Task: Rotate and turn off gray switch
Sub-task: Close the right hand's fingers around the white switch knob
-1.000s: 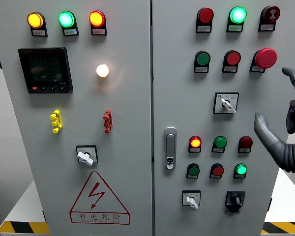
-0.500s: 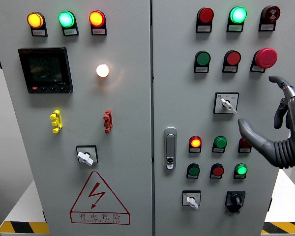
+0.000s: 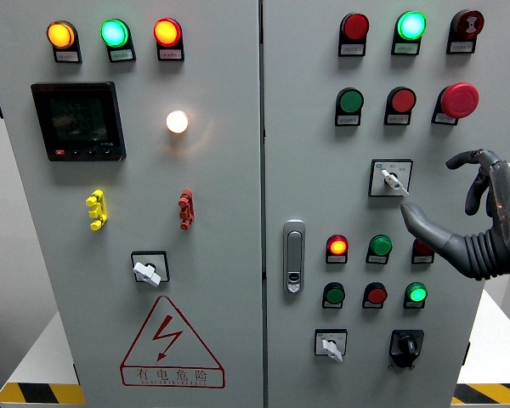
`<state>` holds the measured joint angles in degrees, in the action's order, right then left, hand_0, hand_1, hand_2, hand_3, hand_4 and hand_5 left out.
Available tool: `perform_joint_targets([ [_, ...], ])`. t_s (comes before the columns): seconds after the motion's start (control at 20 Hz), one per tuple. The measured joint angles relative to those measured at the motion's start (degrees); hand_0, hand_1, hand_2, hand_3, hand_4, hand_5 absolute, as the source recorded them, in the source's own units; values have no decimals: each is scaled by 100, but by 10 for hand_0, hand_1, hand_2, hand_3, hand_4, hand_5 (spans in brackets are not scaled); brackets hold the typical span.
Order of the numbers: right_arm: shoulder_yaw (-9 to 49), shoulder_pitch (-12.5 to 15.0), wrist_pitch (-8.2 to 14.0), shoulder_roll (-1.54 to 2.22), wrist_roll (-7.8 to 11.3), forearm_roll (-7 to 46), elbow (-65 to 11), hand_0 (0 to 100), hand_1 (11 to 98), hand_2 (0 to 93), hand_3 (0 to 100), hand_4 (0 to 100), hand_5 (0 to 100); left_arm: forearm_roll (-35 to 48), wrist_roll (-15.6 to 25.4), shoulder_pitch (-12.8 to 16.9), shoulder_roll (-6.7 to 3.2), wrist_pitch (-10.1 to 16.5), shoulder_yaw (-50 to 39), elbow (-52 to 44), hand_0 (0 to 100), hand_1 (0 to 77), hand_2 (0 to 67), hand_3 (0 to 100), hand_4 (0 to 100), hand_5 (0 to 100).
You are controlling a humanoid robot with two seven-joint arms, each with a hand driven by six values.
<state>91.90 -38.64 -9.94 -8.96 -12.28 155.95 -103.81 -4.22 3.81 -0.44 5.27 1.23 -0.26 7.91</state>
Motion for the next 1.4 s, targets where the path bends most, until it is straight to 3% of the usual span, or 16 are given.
perform_joint_targets([
  [0.35, -147, -189, 205, 1, -225, -94, 408, 0, 356, 570, 884, 933, 1000, 0, 0, 0, 0, 0, 0, 0, 0, 0, 129, 183, 94, 121],
  [1.4, -393, -570, 374, 5, -377, -109, 1157, 0, 357, 585, 897, 936, 1000, 6, -2, 0, 0, 0, 0, 0, 0, 0, 129, 183, 94, 121],
])
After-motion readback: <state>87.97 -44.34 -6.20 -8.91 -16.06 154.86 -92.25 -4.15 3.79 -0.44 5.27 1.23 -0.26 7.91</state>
